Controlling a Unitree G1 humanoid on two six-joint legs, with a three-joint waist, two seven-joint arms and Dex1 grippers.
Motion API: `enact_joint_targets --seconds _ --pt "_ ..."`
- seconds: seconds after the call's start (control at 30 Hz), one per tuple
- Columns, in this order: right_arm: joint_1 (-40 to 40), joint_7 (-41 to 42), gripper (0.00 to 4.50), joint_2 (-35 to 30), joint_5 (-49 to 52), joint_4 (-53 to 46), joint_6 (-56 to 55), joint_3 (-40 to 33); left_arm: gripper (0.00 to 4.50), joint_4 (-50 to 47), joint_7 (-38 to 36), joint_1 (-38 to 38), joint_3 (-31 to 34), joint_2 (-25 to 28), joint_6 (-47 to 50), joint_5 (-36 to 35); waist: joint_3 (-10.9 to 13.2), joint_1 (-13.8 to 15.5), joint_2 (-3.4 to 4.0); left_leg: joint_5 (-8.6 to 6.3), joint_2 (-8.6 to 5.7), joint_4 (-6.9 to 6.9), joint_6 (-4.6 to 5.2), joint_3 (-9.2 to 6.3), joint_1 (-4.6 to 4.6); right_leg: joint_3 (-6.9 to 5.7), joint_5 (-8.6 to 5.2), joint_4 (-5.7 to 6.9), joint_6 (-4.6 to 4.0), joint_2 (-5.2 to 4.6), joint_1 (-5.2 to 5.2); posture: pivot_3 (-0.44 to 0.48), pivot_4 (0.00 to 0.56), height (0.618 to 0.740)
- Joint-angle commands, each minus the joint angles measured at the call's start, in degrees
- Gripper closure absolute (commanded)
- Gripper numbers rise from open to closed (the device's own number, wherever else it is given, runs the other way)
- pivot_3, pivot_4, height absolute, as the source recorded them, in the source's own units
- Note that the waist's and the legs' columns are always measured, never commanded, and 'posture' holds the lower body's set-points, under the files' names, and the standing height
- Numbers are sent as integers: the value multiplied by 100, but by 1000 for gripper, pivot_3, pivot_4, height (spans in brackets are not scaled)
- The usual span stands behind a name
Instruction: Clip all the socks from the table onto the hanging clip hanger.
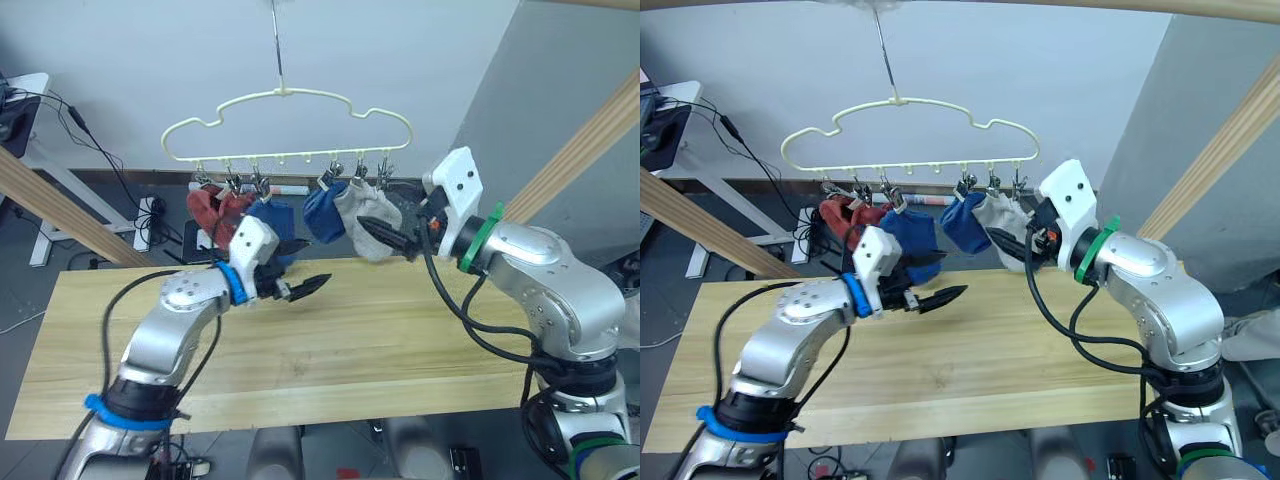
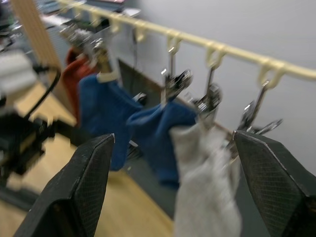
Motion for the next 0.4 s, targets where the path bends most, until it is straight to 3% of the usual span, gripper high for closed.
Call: enact_joint_targets --seconds 0.03,0.2,0.4 --pt "176 687 489 -638 85 -199 -560 -217 571 -803 -208 666 958 681 522 -457 -3 -10 -3 0 1 2 0 0 0 0 0 2 0 0 -1 -13 252 735" --pt "319 1212 489 -1284 -15 309 -1319 -480 571 -546 -228 1294 2132 1628 824 -366 -11 69 -1 1 6 13 1 -7 2 -8 0 6 0 6 2 26 221 735" --pt "247 1586 489 -1612 5 733 -1854 -592 571 -18 -464 1354 2831 1935 933 -663 -73 187 -8 4 3 23 4 7 1 -4 16 -7 2 3 4 47 196 735"
